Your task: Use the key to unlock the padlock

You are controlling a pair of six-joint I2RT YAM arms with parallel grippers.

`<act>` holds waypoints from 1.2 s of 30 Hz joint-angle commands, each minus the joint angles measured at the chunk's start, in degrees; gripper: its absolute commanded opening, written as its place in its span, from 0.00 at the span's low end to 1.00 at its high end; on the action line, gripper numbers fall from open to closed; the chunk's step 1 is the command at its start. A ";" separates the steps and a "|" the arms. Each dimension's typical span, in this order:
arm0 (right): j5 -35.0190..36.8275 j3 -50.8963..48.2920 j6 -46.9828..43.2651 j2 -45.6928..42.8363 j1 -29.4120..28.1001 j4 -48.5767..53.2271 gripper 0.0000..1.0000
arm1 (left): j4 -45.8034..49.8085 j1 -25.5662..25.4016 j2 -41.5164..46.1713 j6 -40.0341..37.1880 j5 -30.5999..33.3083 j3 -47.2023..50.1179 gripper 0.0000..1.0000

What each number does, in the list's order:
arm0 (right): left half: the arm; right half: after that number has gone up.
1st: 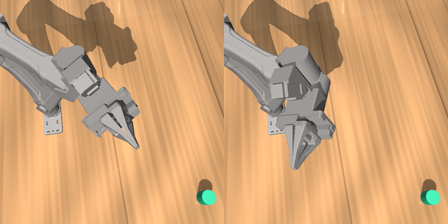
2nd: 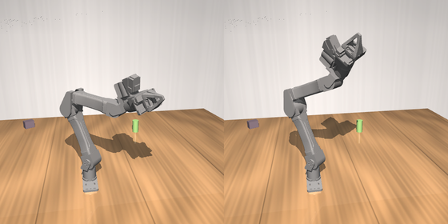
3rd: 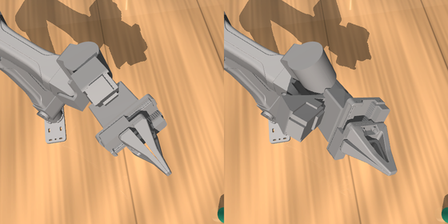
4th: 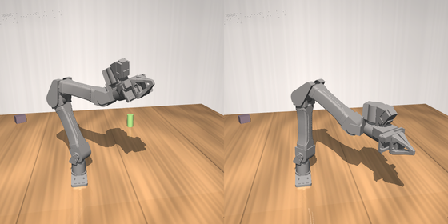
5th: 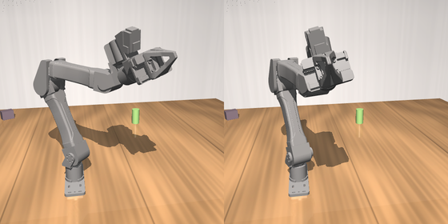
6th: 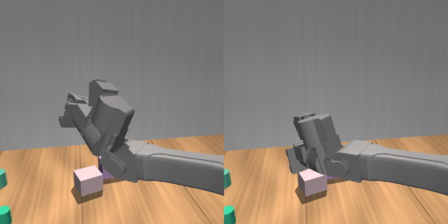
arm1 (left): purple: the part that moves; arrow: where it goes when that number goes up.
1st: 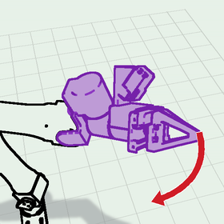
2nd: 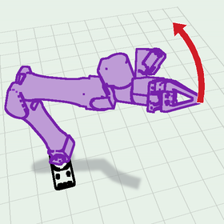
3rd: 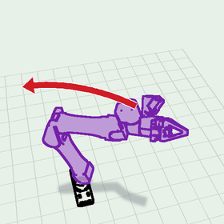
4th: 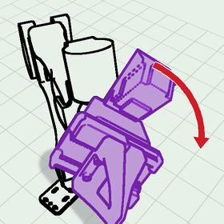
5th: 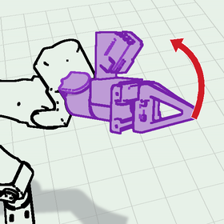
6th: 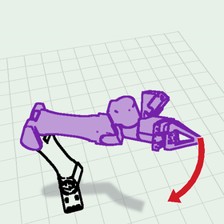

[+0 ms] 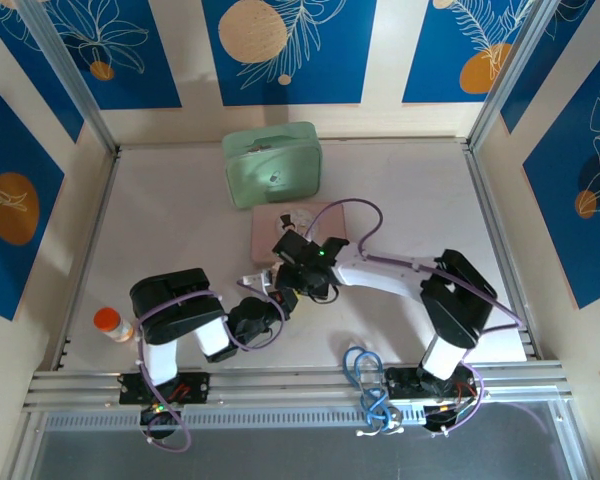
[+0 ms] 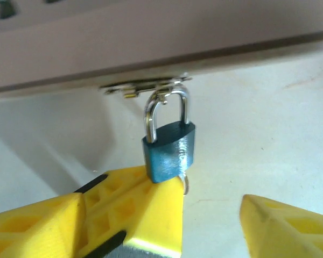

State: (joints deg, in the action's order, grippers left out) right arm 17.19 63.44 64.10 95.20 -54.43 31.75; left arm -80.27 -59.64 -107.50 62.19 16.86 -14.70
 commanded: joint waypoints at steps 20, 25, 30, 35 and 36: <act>-4.86 -18.84 -9.87 -2.36 5.04 -36.25 0.48 | -0.41 0.72 -1.39 6.38 -0.82 -1.39 0.00; -4.46 -17.81 -10.44 -1.51 4.96 -34.68 0.35 | -0.41 0.75 -1.43 6.45 -0.55 -1.14 0.00; -2.03 -15.39 -10.93 -1.53 3.95 -29.38 0.15 | -0.39 0.93 -2.04 6.62 -0.52 -1.21 0.00; 2.43 -9.15 -10.59 0.18 2.27 -17.45 0.00 | -0.41 1.19 -3.14 6.89 -1.44 -1.17 0.23; 3.26 -7.74 -10.22 0.84 2.00 -14.76 0.00 | -0.37 1.19 -3.10 6.88 -1.39 -0.98 0.28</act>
State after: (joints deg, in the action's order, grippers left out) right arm 17.82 51.48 53.54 94.89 -50.81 8.45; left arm -81.08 -59.35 -109.38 68.01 15.44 -15.49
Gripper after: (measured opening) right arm 0.215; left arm 0.239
